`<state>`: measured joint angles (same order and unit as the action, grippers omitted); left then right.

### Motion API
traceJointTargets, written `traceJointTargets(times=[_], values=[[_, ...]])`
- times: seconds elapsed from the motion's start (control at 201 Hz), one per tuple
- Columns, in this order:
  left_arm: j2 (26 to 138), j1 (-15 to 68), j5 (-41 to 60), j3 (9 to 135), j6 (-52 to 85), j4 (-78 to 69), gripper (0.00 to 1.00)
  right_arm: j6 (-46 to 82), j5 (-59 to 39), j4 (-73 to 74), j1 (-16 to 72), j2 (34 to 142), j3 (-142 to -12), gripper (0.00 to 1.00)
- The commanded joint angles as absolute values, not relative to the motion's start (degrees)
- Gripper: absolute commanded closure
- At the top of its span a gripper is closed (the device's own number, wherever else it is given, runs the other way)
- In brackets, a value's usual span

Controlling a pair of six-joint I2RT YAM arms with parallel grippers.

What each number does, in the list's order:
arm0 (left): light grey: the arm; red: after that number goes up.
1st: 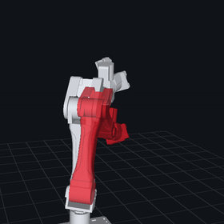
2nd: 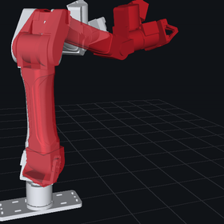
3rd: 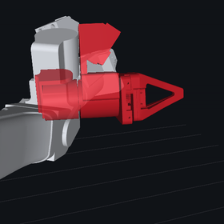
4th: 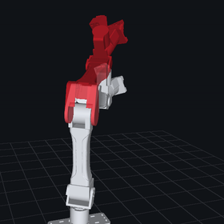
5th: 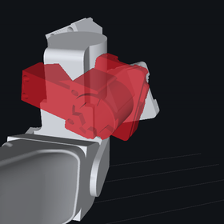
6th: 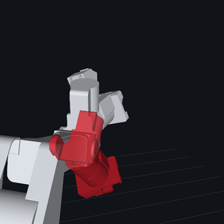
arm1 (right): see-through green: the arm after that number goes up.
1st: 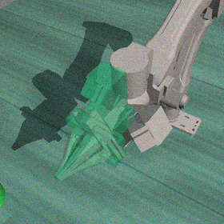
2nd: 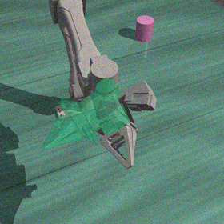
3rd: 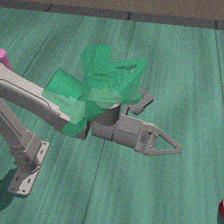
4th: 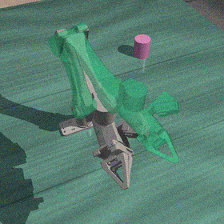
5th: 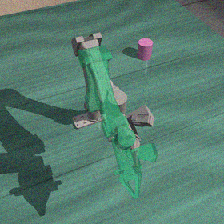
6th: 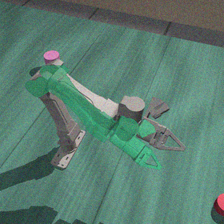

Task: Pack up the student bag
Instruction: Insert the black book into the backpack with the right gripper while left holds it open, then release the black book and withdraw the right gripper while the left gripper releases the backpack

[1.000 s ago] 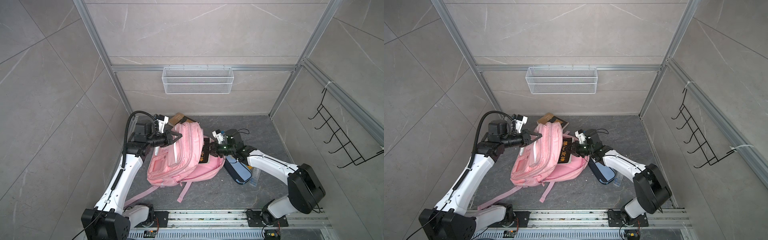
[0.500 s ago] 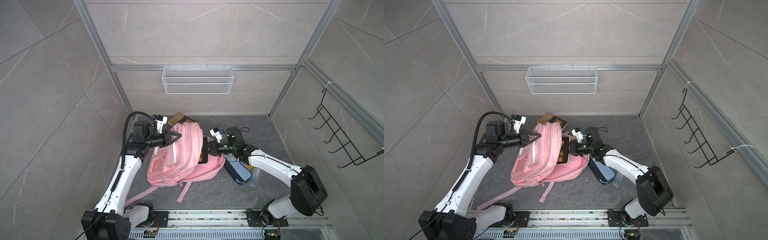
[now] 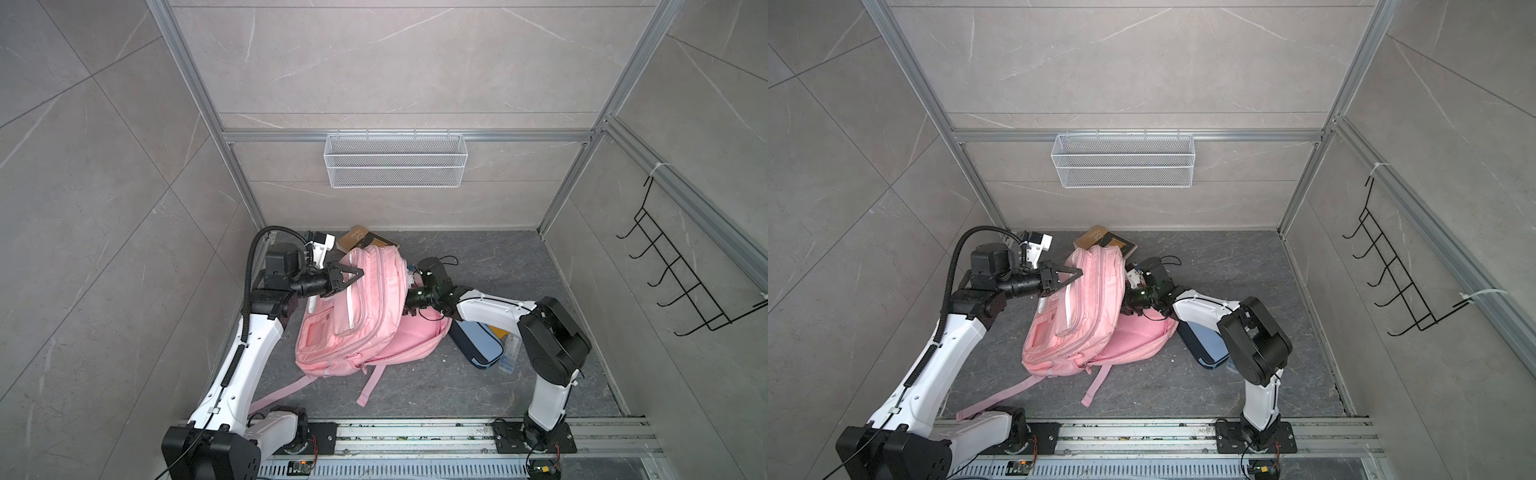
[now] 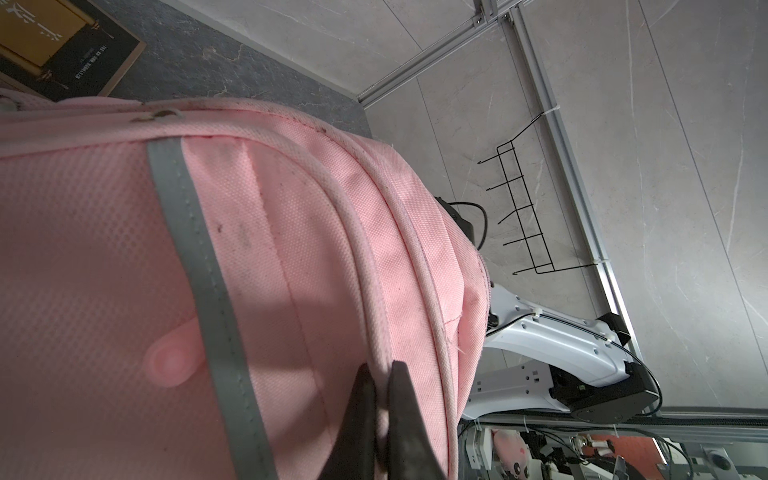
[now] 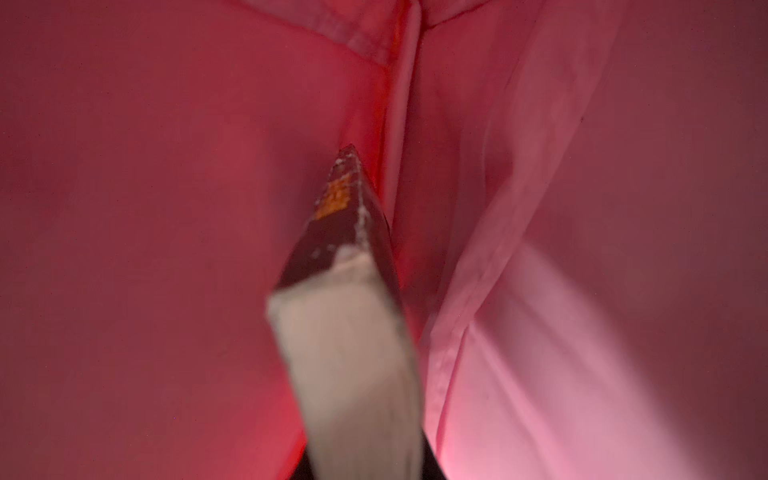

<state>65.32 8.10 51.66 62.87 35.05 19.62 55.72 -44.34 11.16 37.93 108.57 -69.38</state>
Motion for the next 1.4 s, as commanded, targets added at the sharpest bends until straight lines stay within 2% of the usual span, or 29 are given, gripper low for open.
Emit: traceJointTargets(times=[0.0,0.189,0.309,0.448,0.573,0.702,0.742,0.782,0.787,0.792,0.802,0.822,1.066,1.29,1.4], values=[[62.26,8.09,57.87,63.99,36.62,8.51,1.0,51.87,-44.38,10.26,38.28,111.09,-74.44,1.0],[62.73,8.09,58.67,63.56,37.91,6.67,1.0,50.09,-45.56,7.35,39.45,118.01,-79.85,1.0],[62.66,8.09,58.5,63.6,38.39,6.23,1.0,53.64,-45.7,10.39,40.02,121.63,-80.5,0.94],[62.66,8.08,56.76,63.72,36.79,8.47,1.0,55.2,-44.54,11.54,40.28,122.89,-80.31,0.81],[63.04,8.07,54.24,64.15,34.19,12.15,1.0,48.94,-41.07,1.59,40.3,120.88,-83.09,0.7],[63.5,7.95,51.13,64.82,31.42,16.21,1.0,47.19,-40.13,-0.12,39.3,117.8,-83.16,0.52],[63.69,7.87,50.4,65.1,30.5,17.41,1.0,48.24,-40.3,0.67,38.76,116.83,-82.39,0.43],[63.76,7.82,49.53,65.21,29.76,18.5,1.0,48.61,-39.94,0.68,38.22,115.64,-81.78,0.28],[63.74,7.78,49.46,65.21,29.64,18.56,1.0,48.61,-39.78,0.54,38.16,115.31,-81.62,0.18],[63.73,7.8,49.43,65.21,29.59,18.75,1.0,48.56,-39.71,0.4,38.11,115.09,-81.55,0.15],[63.72,7.77,49.21,65.17,29.5,18.82,1.0,48.48,-39.57,0.25,38.0,114.75,-81.27,0.08],[63.68,7.71,48.82,65.23,29.28,19.21,1.0,48.3,-39.18,-0.15,37.72,114.0,-81.02,0.01],[64.92,7.23,46.41,64.58,26.69,22.06,1.0,43.4,-33.97,-10.21,35.25,104.08,-77.9,0.0],[68.59,7.29,43.29,64.65,26.03,23.03,1.0,39.89,-24.21,-19.44,34.92,96.02,-75.34,0.0],[71.04,8.03,40.01,64.14,24.7,24.51,1.0,40.15,-19.53,-25.9,31.9,92.72,-74.87,0.0]])
